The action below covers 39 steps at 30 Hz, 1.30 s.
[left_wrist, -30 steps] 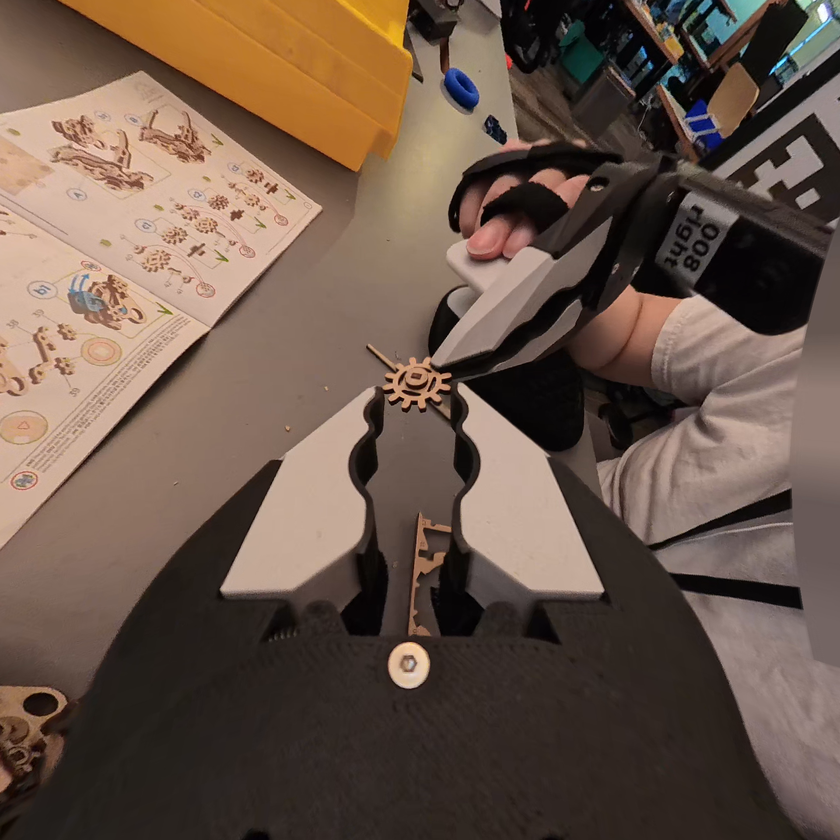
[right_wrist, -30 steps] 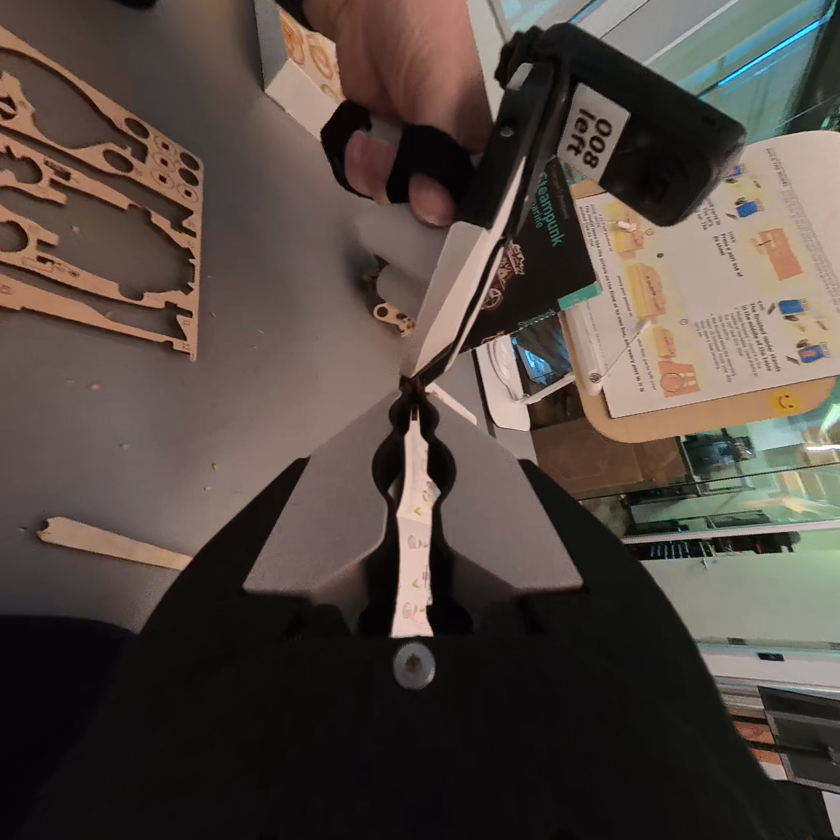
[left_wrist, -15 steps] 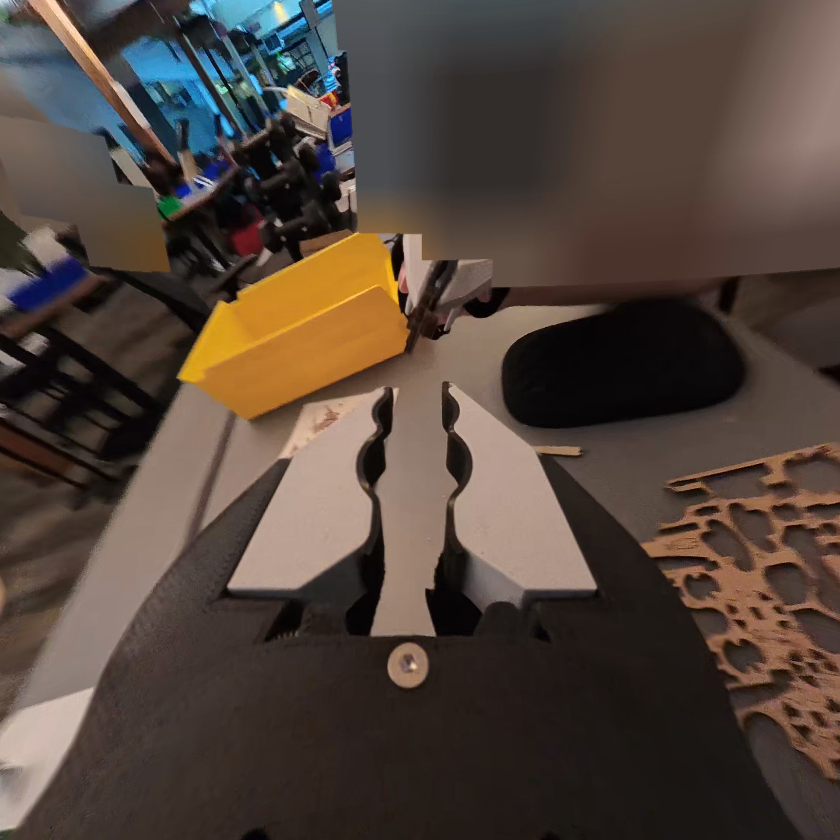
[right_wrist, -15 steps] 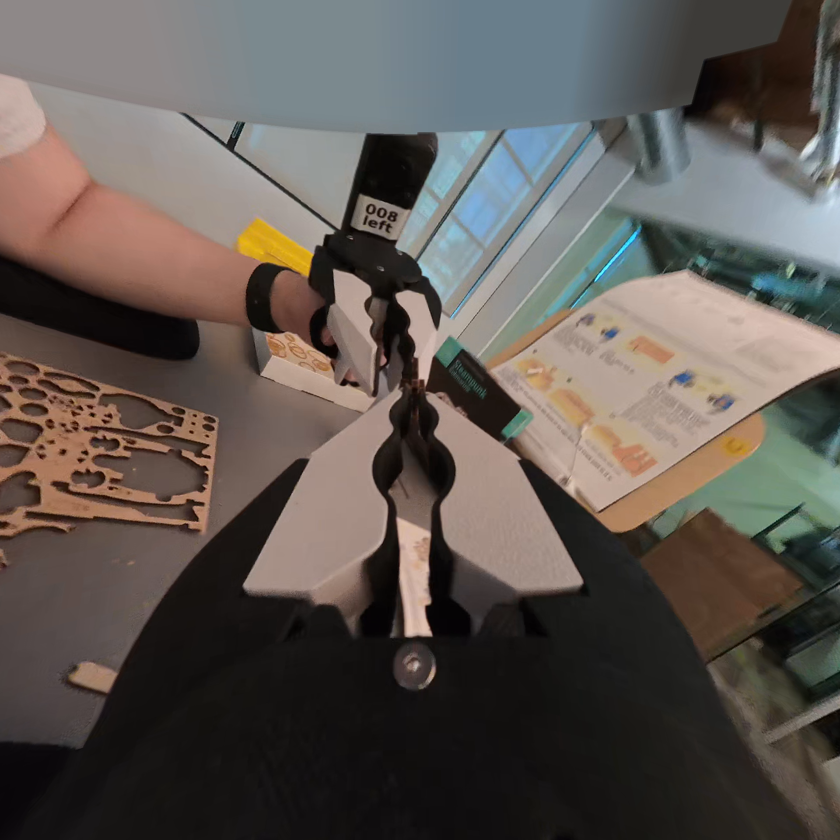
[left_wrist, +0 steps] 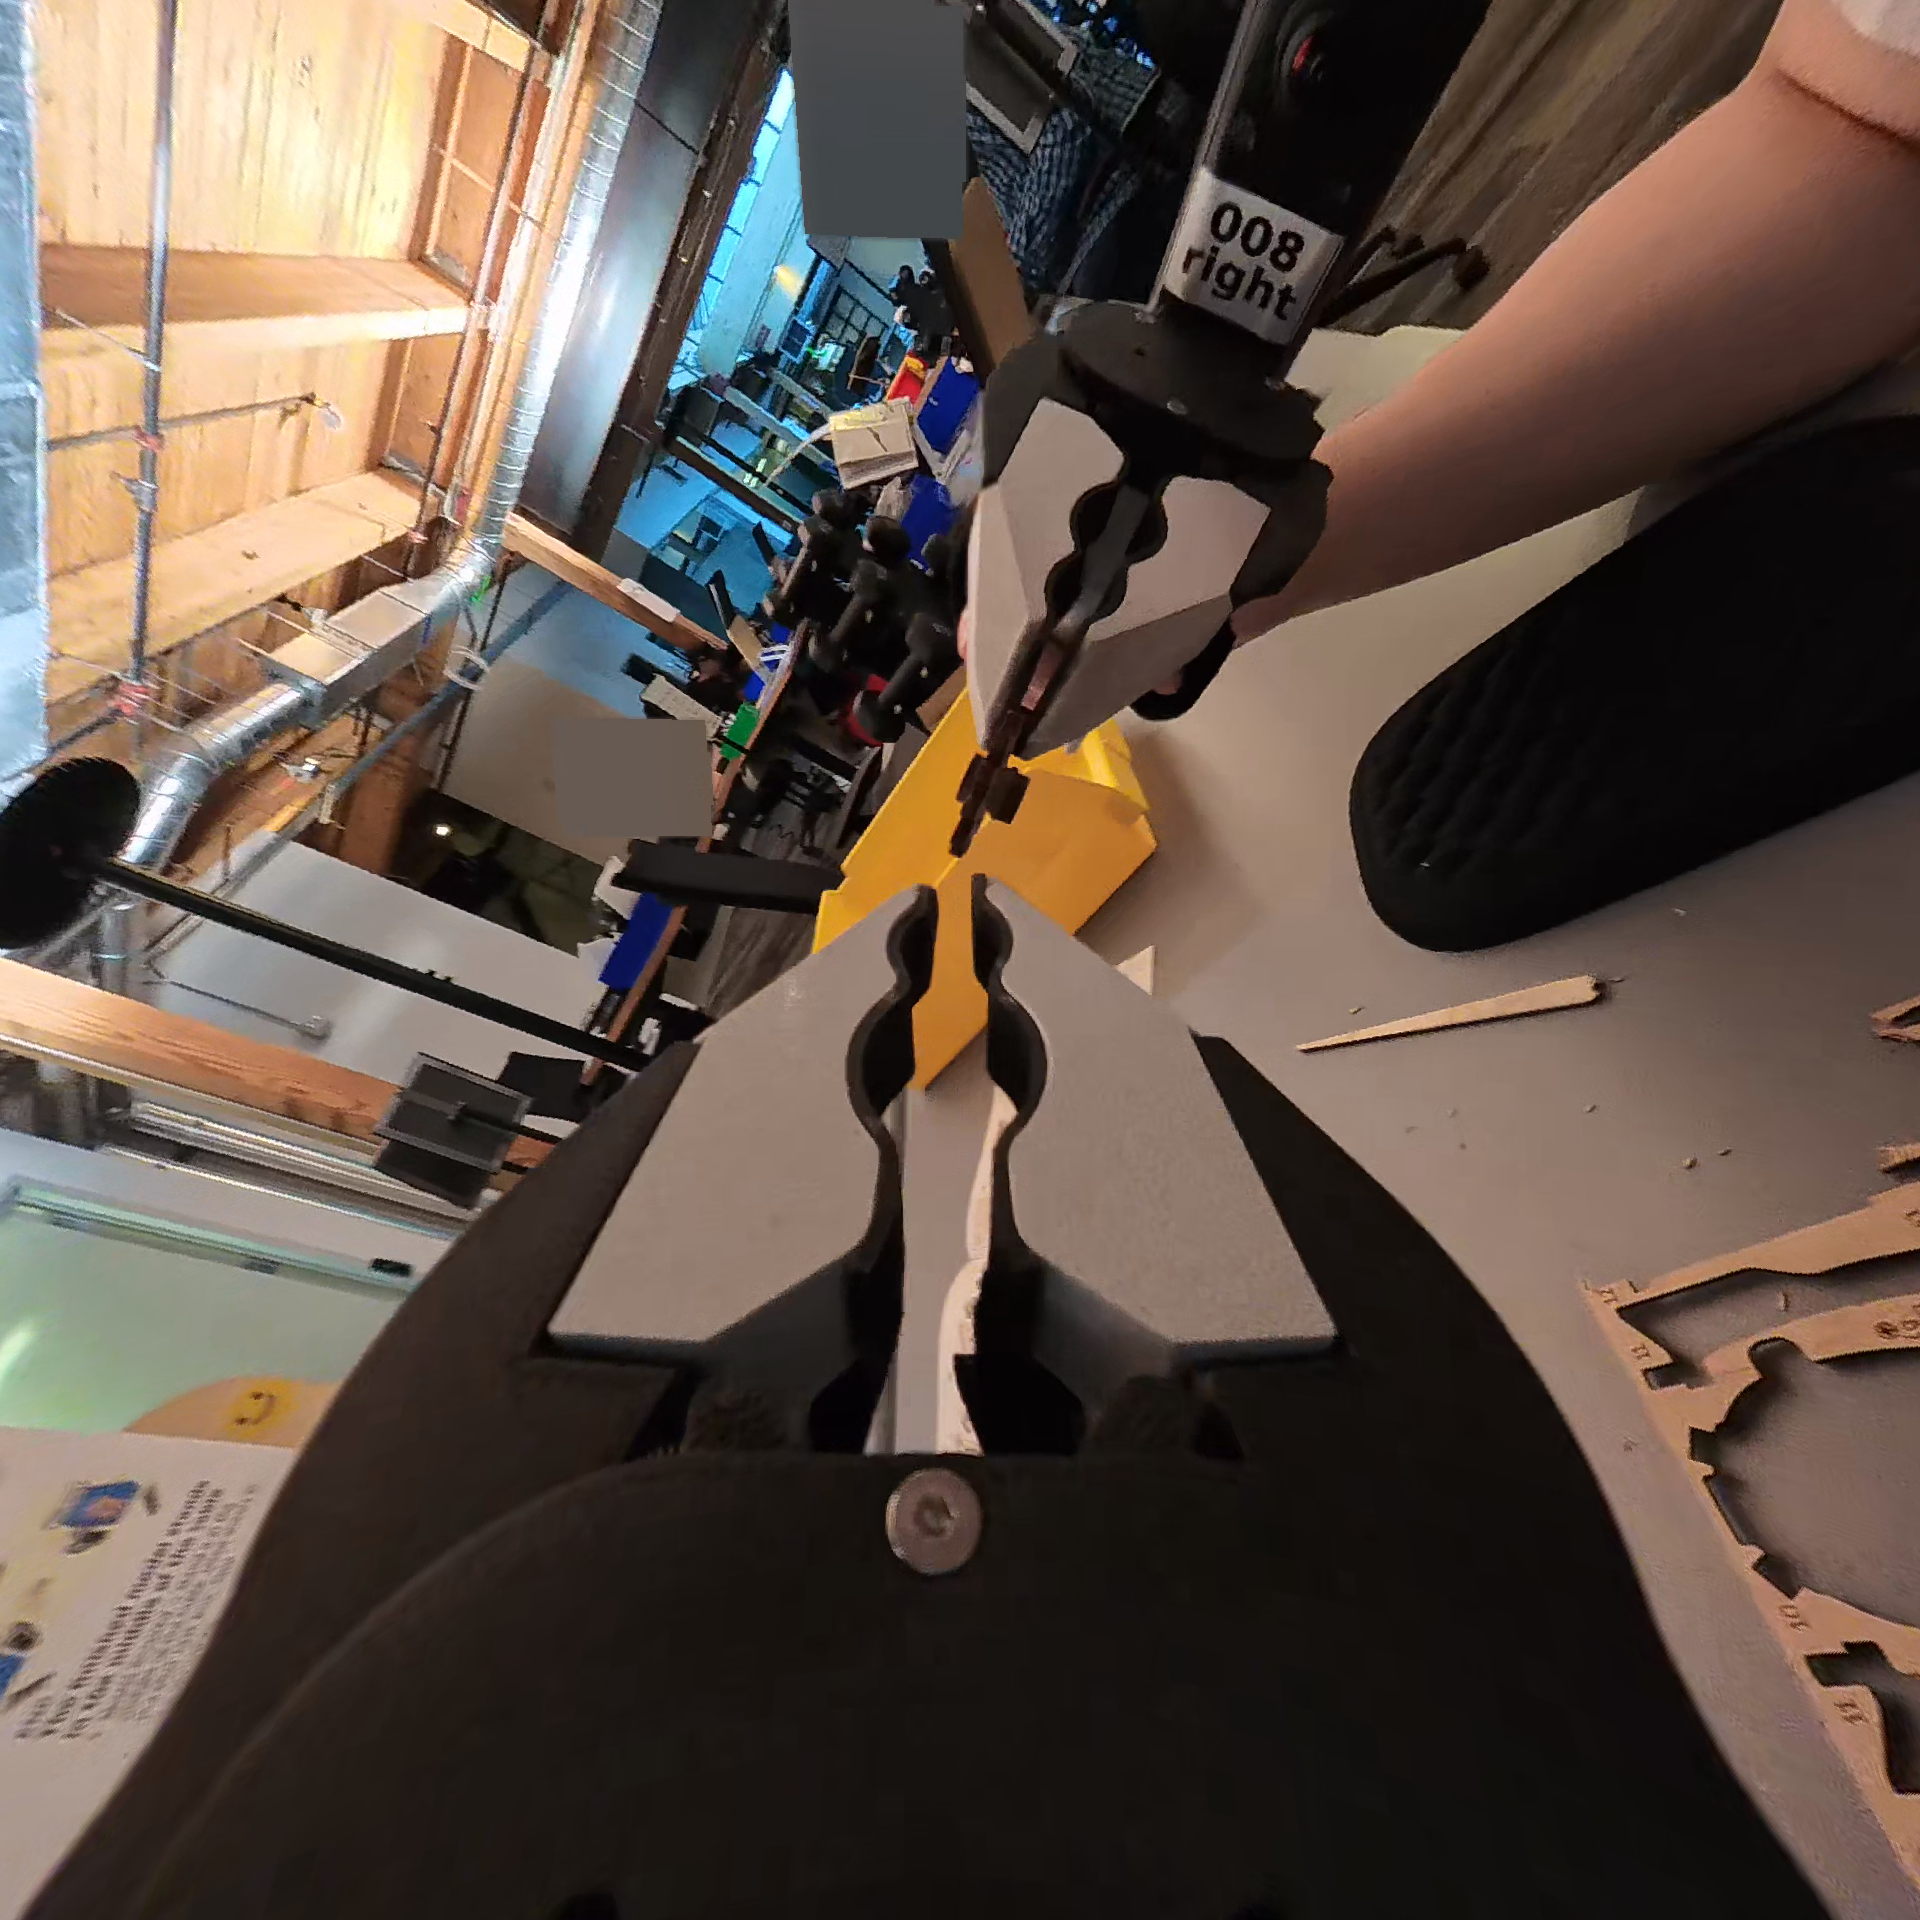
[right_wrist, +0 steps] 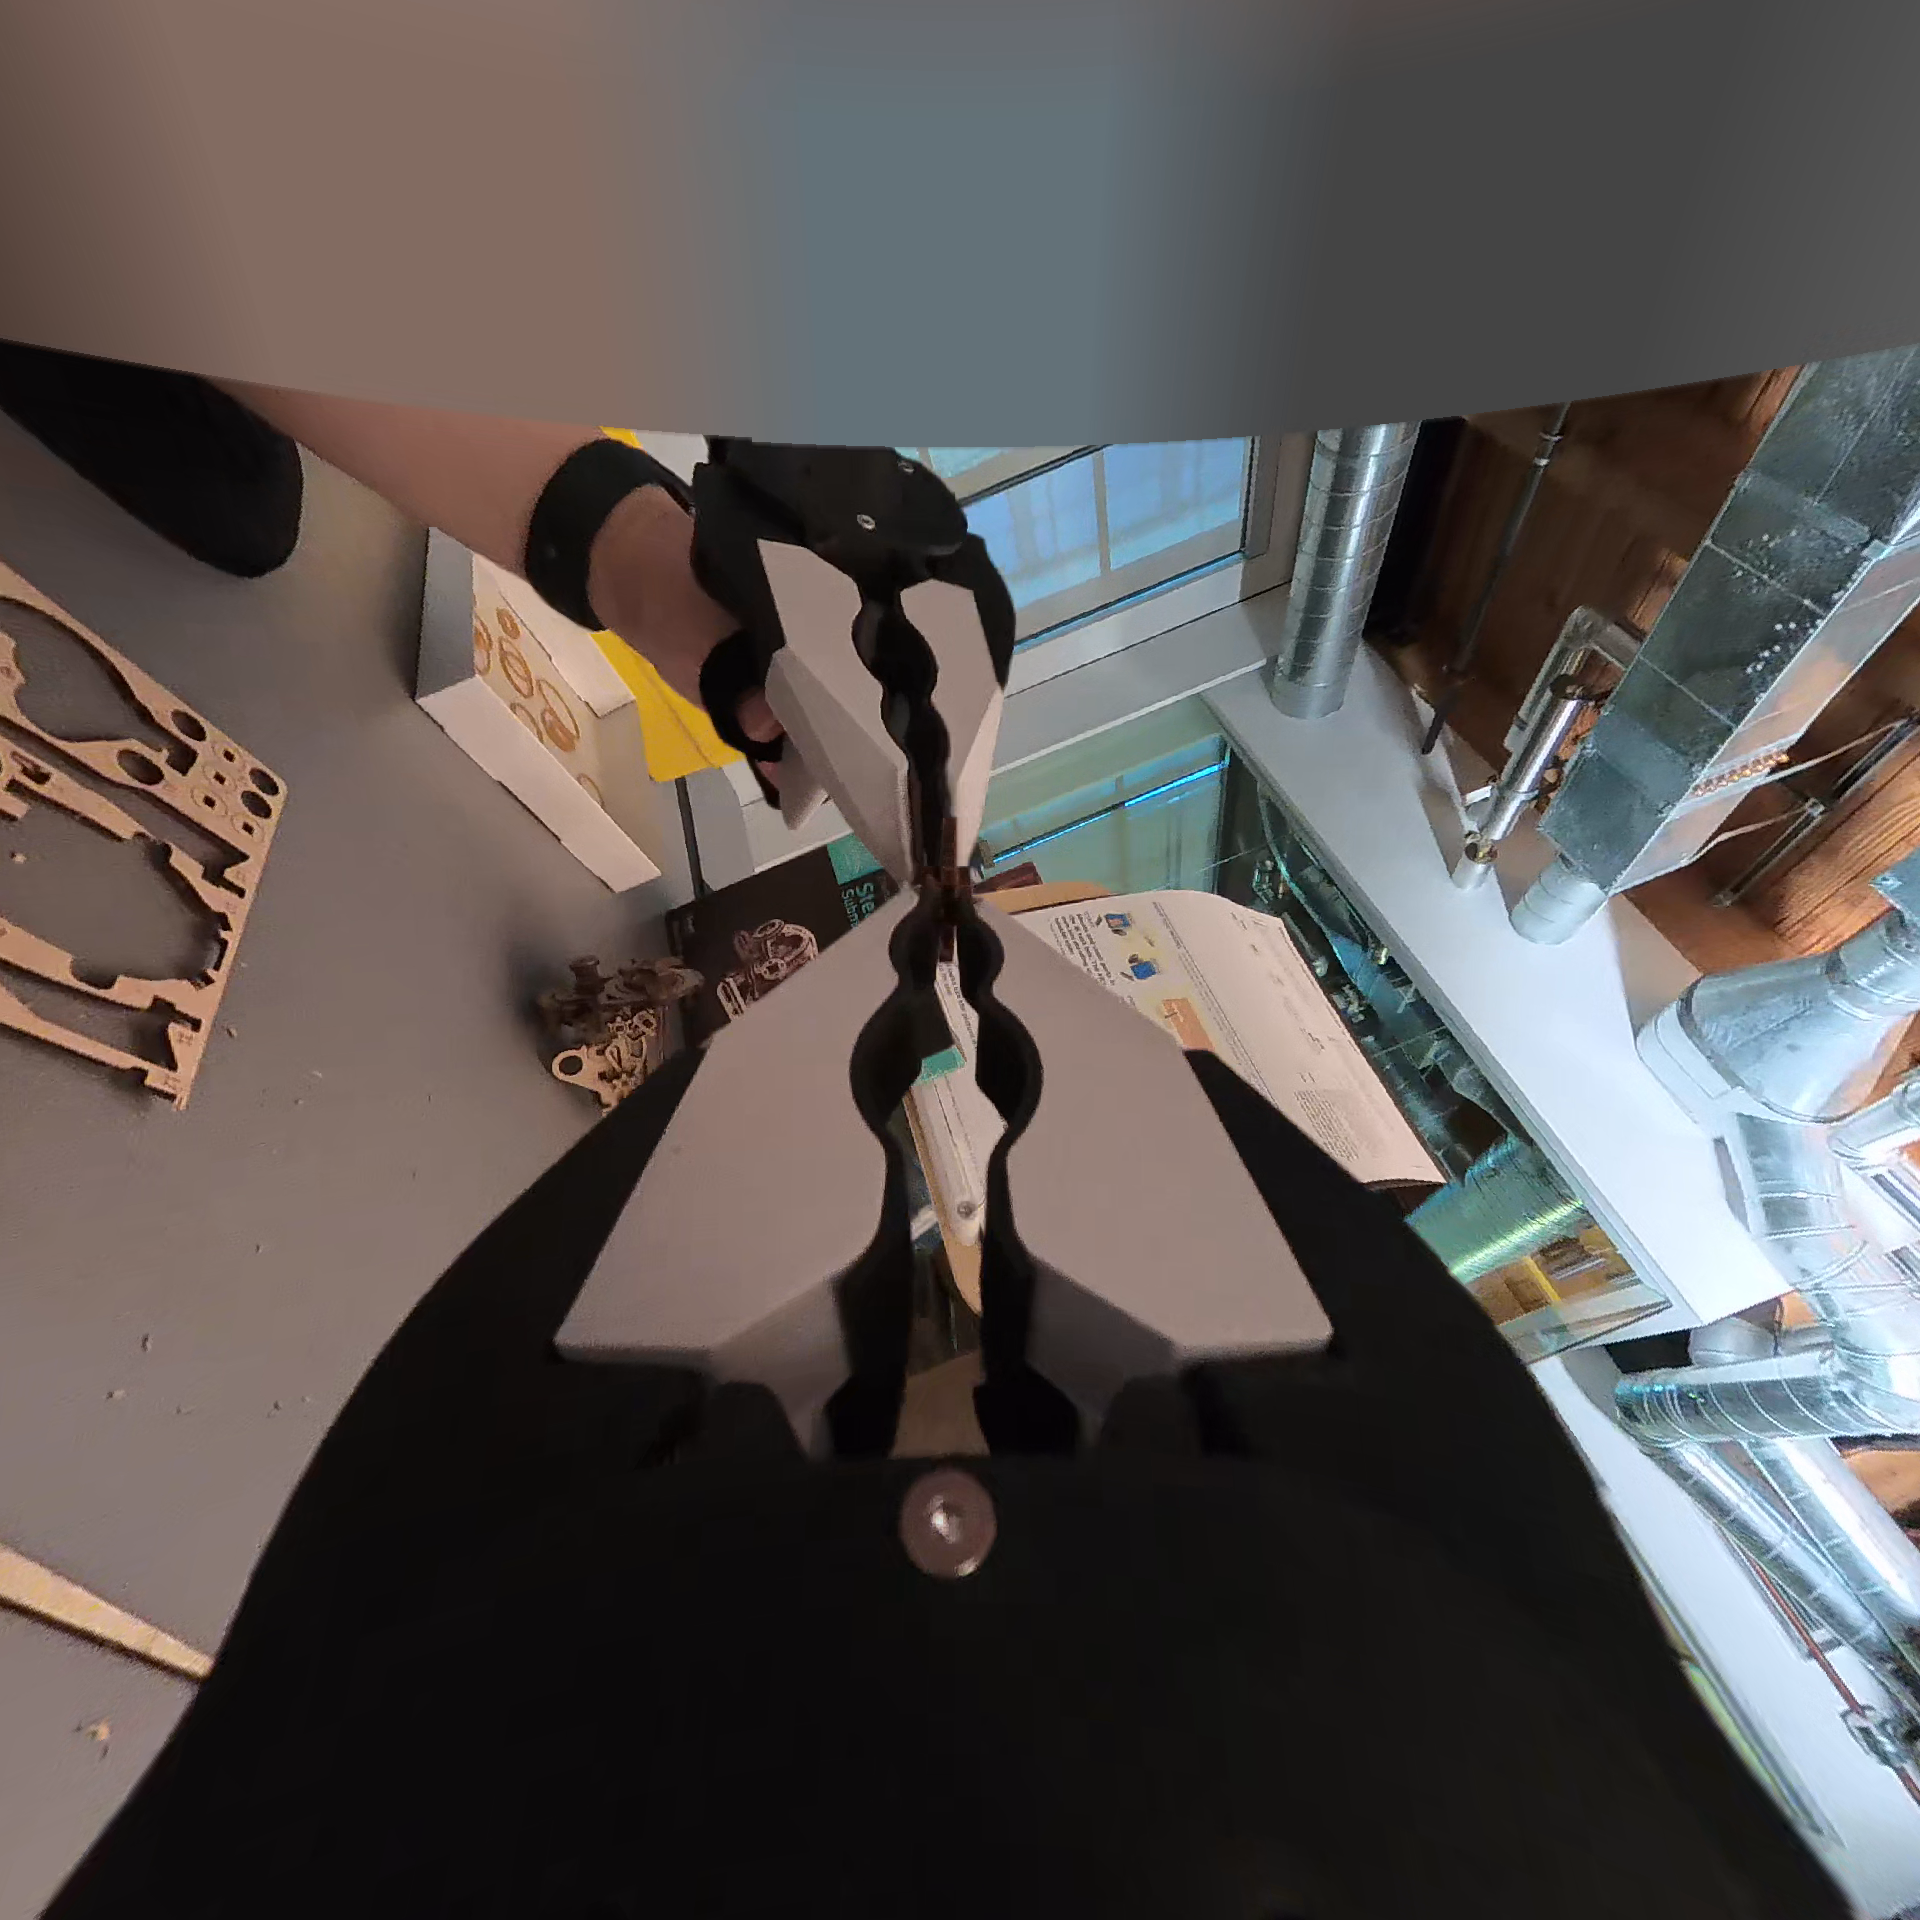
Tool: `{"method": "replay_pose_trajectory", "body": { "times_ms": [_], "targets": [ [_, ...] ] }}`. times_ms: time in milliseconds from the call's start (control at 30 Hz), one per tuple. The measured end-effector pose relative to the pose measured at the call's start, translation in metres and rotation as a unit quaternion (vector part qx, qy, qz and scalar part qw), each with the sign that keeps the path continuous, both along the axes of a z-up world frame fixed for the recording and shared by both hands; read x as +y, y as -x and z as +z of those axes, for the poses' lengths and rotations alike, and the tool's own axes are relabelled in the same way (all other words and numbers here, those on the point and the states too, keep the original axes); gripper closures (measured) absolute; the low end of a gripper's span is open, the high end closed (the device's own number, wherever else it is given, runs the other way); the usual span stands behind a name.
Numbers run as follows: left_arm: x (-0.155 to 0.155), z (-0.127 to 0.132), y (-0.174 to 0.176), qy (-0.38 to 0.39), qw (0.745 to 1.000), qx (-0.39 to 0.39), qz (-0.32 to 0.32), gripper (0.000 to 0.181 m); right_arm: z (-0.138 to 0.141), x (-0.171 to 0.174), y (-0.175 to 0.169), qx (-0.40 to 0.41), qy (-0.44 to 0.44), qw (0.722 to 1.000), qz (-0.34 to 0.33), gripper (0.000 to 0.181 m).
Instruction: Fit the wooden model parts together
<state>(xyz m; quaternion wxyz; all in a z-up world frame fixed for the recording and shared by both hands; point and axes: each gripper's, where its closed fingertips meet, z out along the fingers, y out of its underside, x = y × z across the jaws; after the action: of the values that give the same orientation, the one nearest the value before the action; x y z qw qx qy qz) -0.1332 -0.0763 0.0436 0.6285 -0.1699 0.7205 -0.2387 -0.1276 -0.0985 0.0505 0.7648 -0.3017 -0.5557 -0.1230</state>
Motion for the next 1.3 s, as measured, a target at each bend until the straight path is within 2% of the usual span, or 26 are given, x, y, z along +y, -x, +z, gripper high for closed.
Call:
{"method": "replay_pose_trajectory", "body": {
  "times_ms": [100, 167, 233, 333, 500, 800, 967, 1067, 1133, 1200, 1300],
  "targets": [
    [-0.003, 0.000, 0.000, -0.017, 1.000, 0.000, 0.002, 0.171, -0.001, 0.001, 0.000, 0.000, 0.002, 1.000, 0.000, 0.181],
    [-0.002, -0.003, -0.002, -0.026, 1.000, 0.004, 0.008, 0.160, -0.001, 0.000, 0.001, 0.002, 0.004, 1.000, 0.006, 0.181],
    [-0.003, -0.008, -0.004, -0.032, 0.999, 0.014, 0.011, 0.165, -0.006, 0.001, 0.003, 0.007, 0.035, 0.999, 0.023, 0.181],
    [-0.010, -0.007, -0.003, -0.036, 0.999, 0.004, -0.007, 0.179, -0.003, 0.000, 0.003, 0.069, 0.087, 0.991, 0.078, 0.181],
    [-0.006, -0.007, -0.002, 0.007, 1.000, 0.022, -0.010, 0.180, -0.006, 0.010, -0.002, 0.140, 0.168, 0.966, 0.135, 0.181],
    [0.009, -0.023, -0.005, 0.072, 0.995, 0.073, -0.001, 0.180, -0.023, 0.027, -0.006, 0.150, 0.224, 0.954, 0.132, 0.181],
    [0.018, -0.033, -0.006, 0.067, 0.994, 0.085, 0.008, 0.181, -0.030, 0.035, -0.009, 0.152, 0.237, 0.952, 0.120, 0.176],
    [0.031, -0.046, -0.006, 0.055, 0.992, 0.105, 0.034, 0.181, -0.029, 0.046, -0.030, 0.165, 0.236, 0.954, 0.087, 0.169],
    [0.044, -0.056, -0.008, 0.054, 0.990, 0.119, 0.061, 0.181, -0.029, 0.061, -0.057, 0.192, 0.244, 0.950, 0.039, 0.170],
    [0.052, -0.069, -0.010, 0.065, 0.985, 0.142, 0.077, 0.181, -0.036, 0.084, -0.088, 0.213, 0.247, 0.944, -0.047, 0.169],
    [0.057, -0.080, -0.012, 0.067, 0.980, 0.164, 0.086, 0.181, -0.060, 0.090, -0.089, 0.170, 0.287, 0.941, -0.062, 0.169]
  ]
}}
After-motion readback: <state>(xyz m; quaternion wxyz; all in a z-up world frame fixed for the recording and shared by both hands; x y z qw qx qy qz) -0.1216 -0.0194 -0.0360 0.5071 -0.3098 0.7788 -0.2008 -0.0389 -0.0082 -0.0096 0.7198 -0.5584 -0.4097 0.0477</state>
